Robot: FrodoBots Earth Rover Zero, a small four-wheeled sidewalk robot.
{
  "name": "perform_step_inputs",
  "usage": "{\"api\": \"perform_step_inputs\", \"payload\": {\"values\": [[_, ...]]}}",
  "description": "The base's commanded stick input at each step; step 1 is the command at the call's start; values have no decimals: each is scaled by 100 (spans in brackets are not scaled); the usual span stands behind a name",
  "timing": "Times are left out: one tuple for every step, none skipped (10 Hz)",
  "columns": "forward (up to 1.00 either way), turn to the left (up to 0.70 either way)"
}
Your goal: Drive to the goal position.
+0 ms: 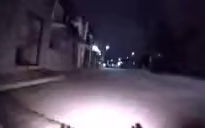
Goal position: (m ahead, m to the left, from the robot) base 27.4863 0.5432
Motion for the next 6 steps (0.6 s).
{"api": "perform_step_inputs", "payload": {"values": [[100,0],[100,0],[100,-7],[100,-36],[100,-40],[100,-40]]}}
